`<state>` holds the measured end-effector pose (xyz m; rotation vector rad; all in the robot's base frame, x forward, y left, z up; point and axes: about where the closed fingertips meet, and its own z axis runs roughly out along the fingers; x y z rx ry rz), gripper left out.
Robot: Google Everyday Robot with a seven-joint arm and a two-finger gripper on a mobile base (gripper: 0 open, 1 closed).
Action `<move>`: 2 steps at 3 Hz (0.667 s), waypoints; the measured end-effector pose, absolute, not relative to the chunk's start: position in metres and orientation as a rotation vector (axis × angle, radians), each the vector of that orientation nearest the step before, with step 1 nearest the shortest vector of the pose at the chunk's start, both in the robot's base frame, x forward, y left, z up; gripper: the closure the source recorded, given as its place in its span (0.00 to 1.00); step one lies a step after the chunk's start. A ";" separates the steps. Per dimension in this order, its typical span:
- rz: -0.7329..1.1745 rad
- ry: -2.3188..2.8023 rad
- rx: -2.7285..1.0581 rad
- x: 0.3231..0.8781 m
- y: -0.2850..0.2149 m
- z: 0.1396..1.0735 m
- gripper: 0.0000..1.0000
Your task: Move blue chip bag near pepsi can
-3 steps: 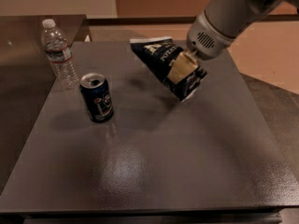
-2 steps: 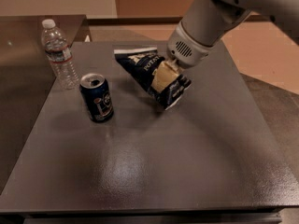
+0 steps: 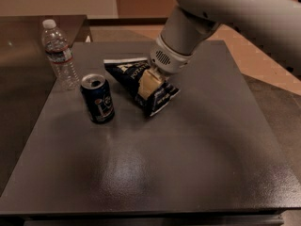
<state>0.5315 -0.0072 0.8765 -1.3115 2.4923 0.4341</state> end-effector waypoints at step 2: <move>0.433 2.490 -1.318 0.530 -0.005 0.876 0.12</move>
Offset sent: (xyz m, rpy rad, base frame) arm -0.0006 0.0005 0.0002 -0.0006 -0.0004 0.0016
